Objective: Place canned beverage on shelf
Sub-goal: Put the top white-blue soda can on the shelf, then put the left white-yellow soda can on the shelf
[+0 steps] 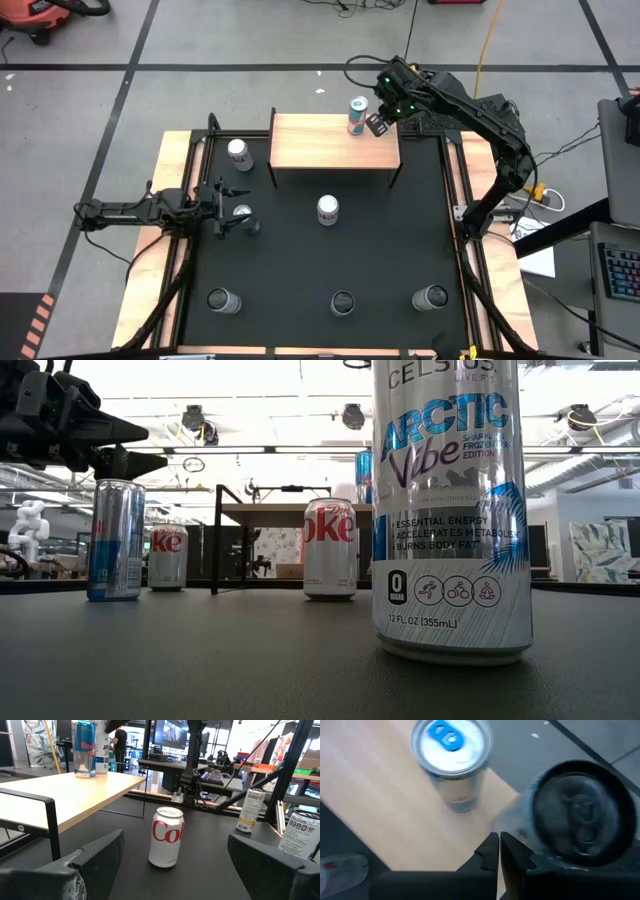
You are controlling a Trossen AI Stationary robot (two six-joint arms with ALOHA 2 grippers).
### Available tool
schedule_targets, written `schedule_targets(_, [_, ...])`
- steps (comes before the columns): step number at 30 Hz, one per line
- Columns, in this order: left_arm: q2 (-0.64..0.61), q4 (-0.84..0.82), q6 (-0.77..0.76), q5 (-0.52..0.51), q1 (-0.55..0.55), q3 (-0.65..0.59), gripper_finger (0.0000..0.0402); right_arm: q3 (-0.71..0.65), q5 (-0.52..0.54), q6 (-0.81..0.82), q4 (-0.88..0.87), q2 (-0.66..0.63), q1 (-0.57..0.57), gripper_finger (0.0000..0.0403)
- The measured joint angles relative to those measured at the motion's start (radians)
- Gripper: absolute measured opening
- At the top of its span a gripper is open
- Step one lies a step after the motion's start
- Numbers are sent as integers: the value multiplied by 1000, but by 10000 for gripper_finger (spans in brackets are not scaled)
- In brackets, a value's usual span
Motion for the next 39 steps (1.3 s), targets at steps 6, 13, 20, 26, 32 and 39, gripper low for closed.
schedule_targets(6, [0, 0, 0, 0, 0, 0, 361, 31, -106, -8, -3, -13, 6, 0])
schedule_targets(13, [0, 3, 0, 18, 0, 0, 361, 166, -152, -17, -31, -15, 9, 0])
schedule_targets(20, [0, 36, 24, 23, 0, -4, 361, 291, -147, -32, -31, -15, 9, 0])
schedule_targets(26, [0, 84, 53, -41, -1, -4, 361, 336, -141, -32, -34, -21, 9, 0])
schedule_targets(32, [0, 89, 52, -134, 0, -3, 361, 336, -37, -29, -93, -27, 9, 0])
schedule_targets(39, [0, 103, 63, -213, 0, 15, 361, 336, 11, -32, -146, -27, 9, 0])
